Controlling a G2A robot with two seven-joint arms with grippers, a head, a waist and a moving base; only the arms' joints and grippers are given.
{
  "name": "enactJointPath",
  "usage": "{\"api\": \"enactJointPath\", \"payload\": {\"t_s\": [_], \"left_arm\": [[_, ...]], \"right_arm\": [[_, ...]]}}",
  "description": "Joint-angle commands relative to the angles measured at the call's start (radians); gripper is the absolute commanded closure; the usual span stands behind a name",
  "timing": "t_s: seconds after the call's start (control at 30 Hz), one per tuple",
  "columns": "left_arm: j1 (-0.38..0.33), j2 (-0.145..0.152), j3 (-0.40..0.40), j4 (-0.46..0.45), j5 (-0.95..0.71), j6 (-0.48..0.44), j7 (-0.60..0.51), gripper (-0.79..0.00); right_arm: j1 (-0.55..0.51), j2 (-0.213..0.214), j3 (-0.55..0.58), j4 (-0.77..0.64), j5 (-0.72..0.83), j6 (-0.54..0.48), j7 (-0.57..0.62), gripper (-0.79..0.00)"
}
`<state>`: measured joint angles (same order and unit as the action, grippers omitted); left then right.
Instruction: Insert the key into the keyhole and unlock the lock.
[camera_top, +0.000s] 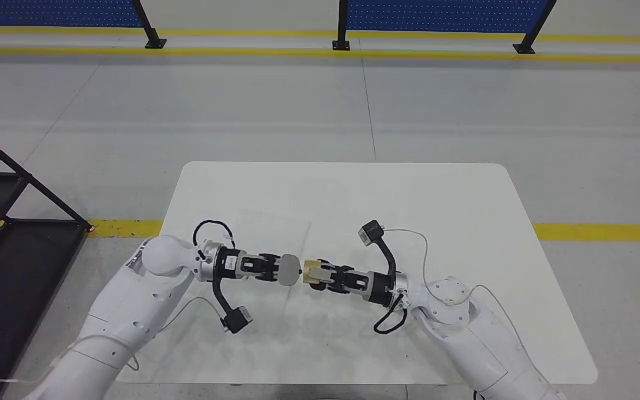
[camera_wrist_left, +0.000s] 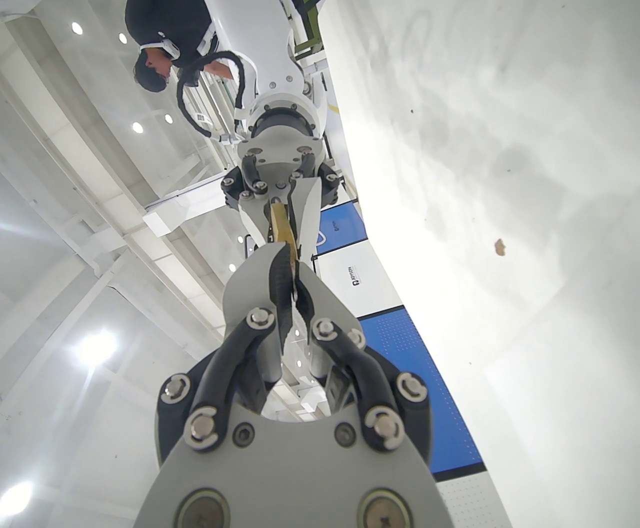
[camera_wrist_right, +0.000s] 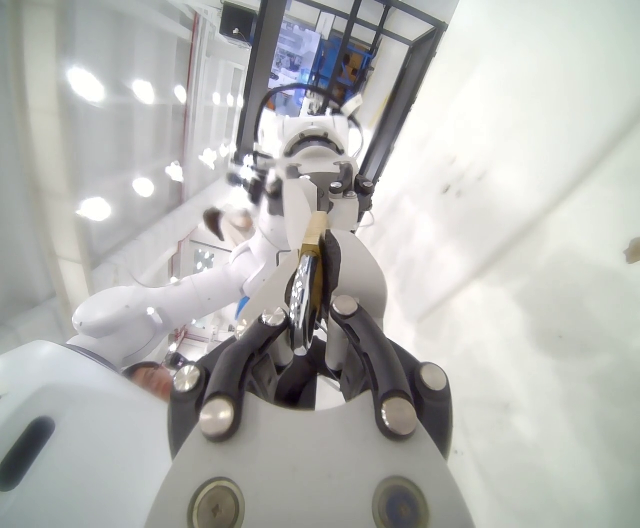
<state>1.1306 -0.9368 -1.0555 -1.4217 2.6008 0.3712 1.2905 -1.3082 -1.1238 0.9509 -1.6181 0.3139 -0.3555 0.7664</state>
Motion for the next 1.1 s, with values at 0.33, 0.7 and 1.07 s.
{"api": "enactJointPath", "payload": {"t_s": [0.33,0.7,1.07], "left_arm": [[-0.004,0.01,-0.027,0.006,-0.084,-0.064,0.075,-0.785],[-0.018,0.024,-0.031,0.038,-0.251,-0.474,0.193,-0.785],[-0.001,0.029,-0.047,0.02,-0.294,-0.565,0.132,-0.785]], "right_arm": [[0.0,0.0,0.0,0.0,0.0,0.0,0.0,0.0],[0.0,0.0,0.0,0.0,0.0,0.0,0.0,0.0],[0.0,0.0,0.0,0.0,0.0,0.0,0.0,0.0]]}}
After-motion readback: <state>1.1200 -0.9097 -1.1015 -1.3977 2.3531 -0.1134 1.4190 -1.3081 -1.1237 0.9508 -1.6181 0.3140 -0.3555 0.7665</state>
